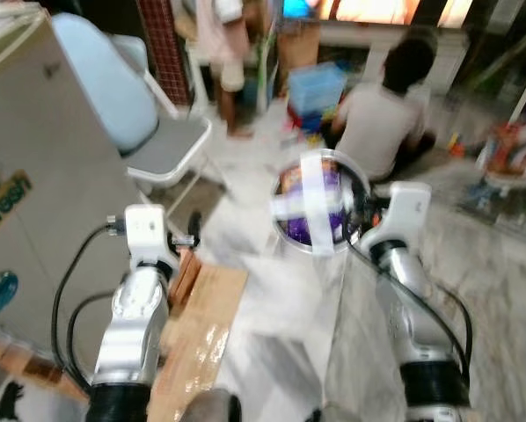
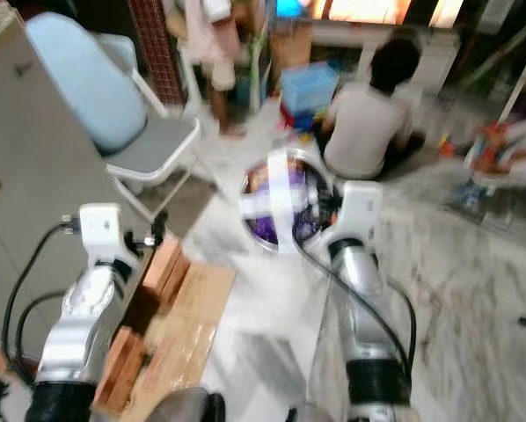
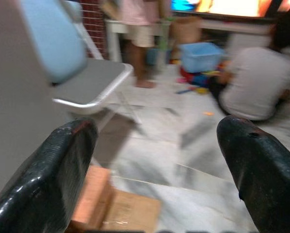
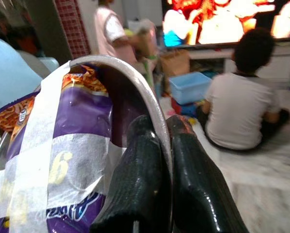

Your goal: Restocking fridge

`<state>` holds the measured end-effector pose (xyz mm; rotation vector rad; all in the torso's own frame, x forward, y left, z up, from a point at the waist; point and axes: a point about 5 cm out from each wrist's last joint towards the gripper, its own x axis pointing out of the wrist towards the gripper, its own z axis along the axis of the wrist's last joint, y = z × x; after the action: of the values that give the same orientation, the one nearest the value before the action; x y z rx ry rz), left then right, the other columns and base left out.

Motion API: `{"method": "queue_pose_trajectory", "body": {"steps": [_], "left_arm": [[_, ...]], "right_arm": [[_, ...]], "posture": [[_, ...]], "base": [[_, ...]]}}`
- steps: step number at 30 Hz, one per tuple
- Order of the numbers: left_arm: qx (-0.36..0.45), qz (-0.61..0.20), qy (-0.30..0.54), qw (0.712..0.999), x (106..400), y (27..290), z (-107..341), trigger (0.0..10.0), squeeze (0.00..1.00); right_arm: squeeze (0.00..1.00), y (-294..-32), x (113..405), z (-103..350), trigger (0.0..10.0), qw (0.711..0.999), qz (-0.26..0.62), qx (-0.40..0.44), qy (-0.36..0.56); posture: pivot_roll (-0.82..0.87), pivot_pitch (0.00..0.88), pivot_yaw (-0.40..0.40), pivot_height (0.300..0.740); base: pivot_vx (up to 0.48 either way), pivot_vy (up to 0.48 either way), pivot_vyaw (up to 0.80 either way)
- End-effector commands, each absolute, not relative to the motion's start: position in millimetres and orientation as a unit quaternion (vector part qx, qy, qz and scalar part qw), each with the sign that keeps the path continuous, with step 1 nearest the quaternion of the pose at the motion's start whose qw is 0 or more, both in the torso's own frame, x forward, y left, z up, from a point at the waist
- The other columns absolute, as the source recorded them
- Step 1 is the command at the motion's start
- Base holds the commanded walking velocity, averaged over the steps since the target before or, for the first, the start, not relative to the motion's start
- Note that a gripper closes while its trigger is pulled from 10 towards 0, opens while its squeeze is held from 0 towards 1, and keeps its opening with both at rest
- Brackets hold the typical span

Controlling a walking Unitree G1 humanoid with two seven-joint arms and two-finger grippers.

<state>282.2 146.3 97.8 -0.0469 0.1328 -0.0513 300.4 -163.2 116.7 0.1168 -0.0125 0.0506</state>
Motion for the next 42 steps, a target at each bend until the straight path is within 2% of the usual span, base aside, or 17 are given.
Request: {"method": "queue_pose_trajectory", "body": {"steps": [1,7,18,20,29,37,42], "left_arm": [[-0.015,-0.020,0.067,0.997,281.9,150.1,98.4,10.0,0.00],[-0.009,-0.018,0.064,0.998,281.2,149.2,98.2,10.0,0.00],[0.005,0.005,0.057,0.998,279.1,160.8,97.6,10.0,0.00],[0.015,0.018,0.049,0.999,272.6,171.0,97.3,10.0,0.00],[0.009,0.062,0.047,0.997,267.5,183.0,101.5,10.0,0.00],[0.013,0.023,0.055,0.998,262.0,174.2,96.6,10.0,0.00],[0.016,-0.056,0.055,0.997,251.7,164.3,97.9,10.0,0.00]], "right_arm": [[0.00,-163.6,300.8,121.6,10.0,0.997,0.024,0.063,-0.021],[0.00,-164.3,301.2,121.7,10.0,0.998,0.025,0.061,-0.021],[0.00,-170.8,296.7,120.5,10.0,0.998,0.020,0.056,-0.020],[0.00,-174.9,292.2,120.6,10.0,0.999,0.021,0.038,-0.025],[0.00,-173.6,284.9,128.7,10.0,0.998,0.054,-0.023,-0.035],[0.00,-178.2,284.2,122.5,10.0,0.999,0.028,-0.009,-0.015],[0.00,-169.0,287.1,123.2,10.0,0.999,0.043,-0.021,-0.008]], "posture": [[0.02,0.000,-0.007,0.740],[0.01,0.000,-0.008,0.740],[0.01,0.000,-0.010,0.740],[0.01,0.000,-0.011,0.740],[0.00,0.000,-0.013,0.740],[0.01,0.000,-0.005,0.740],[0.02,0.000,-0.016,0.740]], "base": [[-0.277,0.394,0.00],[-0.277,0.395,0.00],[0.000,0.452,0.00],[0.000,0.000,0.00],[0.000,0.000,0.00],[0.000,0.419,0.00],[0.000,0.180,0.00]]}}
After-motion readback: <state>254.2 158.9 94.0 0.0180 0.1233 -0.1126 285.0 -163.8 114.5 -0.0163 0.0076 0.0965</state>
